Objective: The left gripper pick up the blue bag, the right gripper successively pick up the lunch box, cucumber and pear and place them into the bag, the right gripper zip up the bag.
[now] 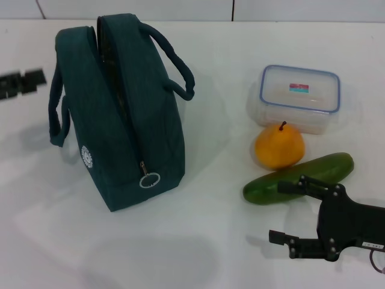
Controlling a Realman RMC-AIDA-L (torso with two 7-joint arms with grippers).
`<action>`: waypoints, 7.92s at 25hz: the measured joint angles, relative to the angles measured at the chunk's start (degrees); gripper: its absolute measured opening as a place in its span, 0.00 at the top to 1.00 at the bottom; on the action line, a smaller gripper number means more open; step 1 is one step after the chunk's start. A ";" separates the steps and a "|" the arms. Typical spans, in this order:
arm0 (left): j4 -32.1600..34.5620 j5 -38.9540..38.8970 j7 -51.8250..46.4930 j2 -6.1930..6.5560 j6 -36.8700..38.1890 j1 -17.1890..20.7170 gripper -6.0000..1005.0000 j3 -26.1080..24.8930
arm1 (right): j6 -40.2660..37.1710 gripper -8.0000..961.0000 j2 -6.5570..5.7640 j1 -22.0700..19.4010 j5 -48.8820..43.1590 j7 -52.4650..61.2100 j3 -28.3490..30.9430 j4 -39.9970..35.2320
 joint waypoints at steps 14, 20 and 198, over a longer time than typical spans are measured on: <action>22.57 16.45 -24.95 -2.42 -2.69 -9.75 0.14 10.89 | 0.26 0.11 0.00 0.28 0.81 -0.06 0.00 -0.15; 22.22 19.63 -25.91 -2.50 -3.13 -10.84 0.14 11.65 | 0.60 0.11 0.00 0.46 0.81 -0.08 -0.01 -0.10; 15.78 11.85 -26.54 -0.91 -0.22 -16.89 0.95 15.55 | 2.03 0.88 0.72 10.47 61.10 57.05 -5.29 14.06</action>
